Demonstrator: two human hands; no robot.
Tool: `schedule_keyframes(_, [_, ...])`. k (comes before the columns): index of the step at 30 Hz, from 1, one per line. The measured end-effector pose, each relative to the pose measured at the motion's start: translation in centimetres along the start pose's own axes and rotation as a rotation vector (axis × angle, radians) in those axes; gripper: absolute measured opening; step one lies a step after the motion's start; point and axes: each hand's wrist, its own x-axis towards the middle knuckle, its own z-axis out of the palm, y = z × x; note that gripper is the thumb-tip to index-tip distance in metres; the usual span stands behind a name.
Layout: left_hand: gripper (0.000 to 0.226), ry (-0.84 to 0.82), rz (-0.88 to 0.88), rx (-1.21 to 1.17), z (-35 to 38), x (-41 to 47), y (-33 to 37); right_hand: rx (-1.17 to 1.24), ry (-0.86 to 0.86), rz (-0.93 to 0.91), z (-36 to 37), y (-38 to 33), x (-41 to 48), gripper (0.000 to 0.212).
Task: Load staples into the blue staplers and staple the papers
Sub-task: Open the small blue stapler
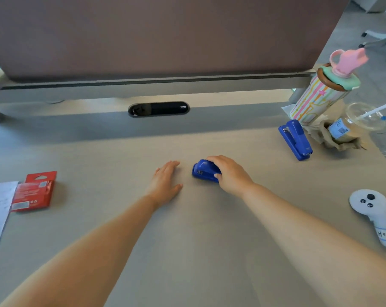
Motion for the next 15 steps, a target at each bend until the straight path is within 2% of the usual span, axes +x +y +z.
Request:
schedule_keyframes(9, [0.055,0.073,-0.029,0.059,-2.9,-8.9,-5.5,-0.004,-0.139,-0.205,6.3,-8.5,-1.1,0.048])
schedule_keyframes(15, [0.035,0.182,-0.080,-0.087,-3.4,-11.0,-7.2,-0.066,-0.051,-0.222,10.6,-12.1,-1.8,0.027])
